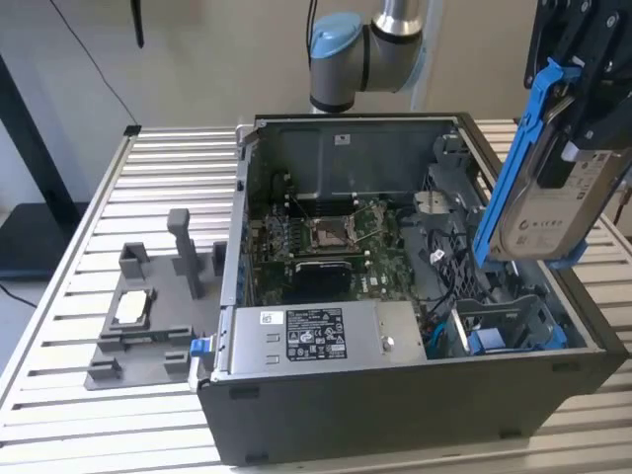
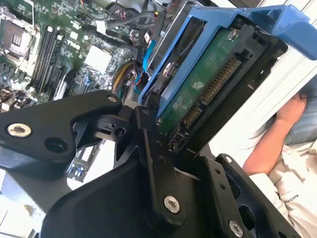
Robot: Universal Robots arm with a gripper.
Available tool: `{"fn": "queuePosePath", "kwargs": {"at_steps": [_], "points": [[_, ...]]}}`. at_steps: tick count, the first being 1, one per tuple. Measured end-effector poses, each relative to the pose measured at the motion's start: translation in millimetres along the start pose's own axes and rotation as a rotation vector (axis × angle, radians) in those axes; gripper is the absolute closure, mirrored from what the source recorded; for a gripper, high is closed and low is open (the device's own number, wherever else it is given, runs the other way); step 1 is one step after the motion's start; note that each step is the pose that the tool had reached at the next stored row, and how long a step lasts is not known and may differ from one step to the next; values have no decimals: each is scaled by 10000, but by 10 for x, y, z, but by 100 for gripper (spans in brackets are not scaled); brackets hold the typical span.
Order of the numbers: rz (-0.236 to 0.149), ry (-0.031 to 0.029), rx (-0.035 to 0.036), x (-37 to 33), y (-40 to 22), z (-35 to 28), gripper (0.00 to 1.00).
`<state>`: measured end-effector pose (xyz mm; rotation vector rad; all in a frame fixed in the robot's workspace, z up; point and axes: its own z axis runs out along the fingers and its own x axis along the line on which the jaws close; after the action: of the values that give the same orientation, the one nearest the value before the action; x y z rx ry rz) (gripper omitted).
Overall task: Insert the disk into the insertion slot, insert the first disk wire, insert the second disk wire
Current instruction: 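Insert the disk into the insertion slot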
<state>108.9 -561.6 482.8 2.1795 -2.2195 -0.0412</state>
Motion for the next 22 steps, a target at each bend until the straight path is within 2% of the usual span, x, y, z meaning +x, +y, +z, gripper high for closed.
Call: {"fn": "queuePosePath", "kwargs": {"at_steps": [5, 22], "points": [[0, 1, -23, 5, -4, 17, 67], [1, 1, -25, 50, -27, 99, 67]]}}
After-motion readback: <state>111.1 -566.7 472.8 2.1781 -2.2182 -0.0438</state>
